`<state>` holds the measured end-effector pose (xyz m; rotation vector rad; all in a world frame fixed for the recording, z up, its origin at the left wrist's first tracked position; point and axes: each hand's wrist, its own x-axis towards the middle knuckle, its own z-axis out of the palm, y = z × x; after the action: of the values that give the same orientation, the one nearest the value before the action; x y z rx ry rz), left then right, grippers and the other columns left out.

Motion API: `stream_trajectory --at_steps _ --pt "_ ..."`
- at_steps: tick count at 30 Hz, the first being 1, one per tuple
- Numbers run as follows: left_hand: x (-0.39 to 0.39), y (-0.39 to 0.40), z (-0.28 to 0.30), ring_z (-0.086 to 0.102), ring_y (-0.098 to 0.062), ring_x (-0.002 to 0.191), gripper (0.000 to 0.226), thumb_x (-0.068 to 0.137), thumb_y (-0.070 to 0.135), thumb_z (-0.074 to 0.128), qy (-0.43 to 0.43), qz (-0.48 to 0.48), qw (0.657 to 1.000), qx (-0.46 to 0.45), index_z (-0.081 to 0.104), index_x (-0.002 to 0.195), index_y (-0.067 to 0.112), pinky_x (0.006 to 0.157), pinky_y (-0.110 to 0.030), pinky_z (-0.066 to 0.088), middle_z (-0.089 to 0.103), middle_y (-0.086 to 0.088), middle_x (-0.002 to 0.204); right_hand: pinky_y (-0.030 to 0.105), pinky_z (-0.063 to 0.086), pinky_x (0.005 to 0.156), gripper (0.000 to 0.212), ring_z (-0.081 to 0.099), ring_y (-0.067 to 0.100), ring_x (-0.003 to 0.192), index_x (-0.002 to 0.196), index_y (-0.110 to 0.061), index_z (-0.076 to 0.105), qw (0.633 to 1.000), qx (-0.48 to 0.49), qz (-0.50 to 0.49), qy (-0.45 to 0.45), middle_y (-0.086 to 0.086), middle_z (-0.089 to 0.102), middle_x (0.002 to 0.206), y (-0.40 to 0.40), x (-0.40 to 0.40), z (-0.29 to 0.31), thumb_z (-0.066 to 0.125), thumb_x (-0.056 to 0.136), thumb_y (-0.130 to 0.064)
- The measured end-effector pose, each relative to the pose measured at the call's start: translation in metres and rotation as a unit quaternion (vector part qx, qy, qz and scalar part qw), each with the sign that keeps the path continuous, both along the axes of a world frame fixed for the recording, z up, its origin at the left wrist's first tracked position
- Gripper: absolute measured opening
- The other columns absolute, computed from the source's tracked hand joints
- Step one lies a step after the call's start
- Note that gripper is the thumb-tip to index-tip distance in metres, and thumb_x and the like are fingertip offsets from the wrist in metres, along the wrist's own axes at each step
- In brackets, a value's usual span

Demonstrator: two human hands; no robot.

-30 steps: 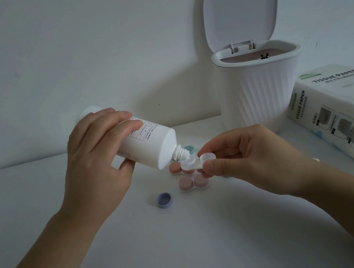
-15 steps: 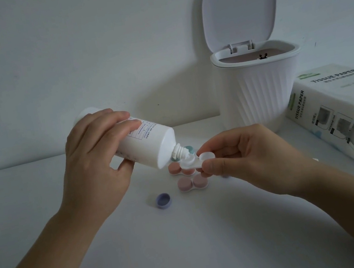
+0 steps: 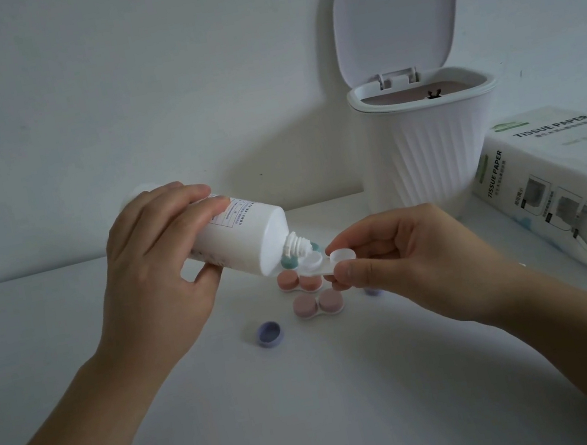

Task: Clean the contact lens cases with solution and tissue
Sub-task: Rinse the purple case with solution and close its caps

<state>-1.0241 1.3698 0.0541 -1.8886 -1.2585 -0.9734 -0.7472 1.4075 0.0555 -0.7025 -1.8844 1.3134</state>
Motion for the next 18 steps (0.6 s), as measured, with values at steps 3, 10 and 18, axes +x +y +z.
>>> stream_trajectory --at_steps 3,10,18 --pt "-0.0001 -0.0001 0.0001 0.055 -0.034 0.122 0.053 0.07 -0.01 0.081 -0.006 0.0 1.0 0.001 0.069 0.119 0.004 0.107 -0.046 0.043 0.065 -0.012 0.127 0.009 0.051 0.066 0.011 0.074 0.003 0.074 0.094 -0.021 0.077 1.0 -0.002 0.001 0.003 -0.006 0.08 0.085 0.0007 -0.0002 0.0 0.076 0.086 -0.015" --pt "0.0 0.0009 -0.0004 0.055 -0.032 0.122 0.052 0.069 -0.012 0.079 0.004 -0.007 1.0 0.012 0.069 0.117 0.005 0.108 -0.042 0.041 0.065 -0.011 0.126 0.009 0.05 0.065 0.013 0.073 0.002 0.07 0.099 -0.015 0.076 1.0 -0.004 -0.01 -0.009 -0.005 0.08 0.083 0.0007 -0.0002 -0.0006 0.075 0.087 -0.01" --pt "-0.0008 0.0019 -0.0015 0.056 -0.034 0.122 0.054 0.069 -0.011 0.081 0.009 -0.009 1.0 0.005 0.069 0.119 0.005 0.105 -0.049 0.044 0.065 -0.012 0.127 0.008 0.05 0.064 0.012 0.072 0.001 0.068 0.098 -0.014 0.076 1.0 -0.003 -0.002 0.001 -0.006 0.08 0.082 0.0008 -0.0005 0.0 0.074 0.087 -0.009"
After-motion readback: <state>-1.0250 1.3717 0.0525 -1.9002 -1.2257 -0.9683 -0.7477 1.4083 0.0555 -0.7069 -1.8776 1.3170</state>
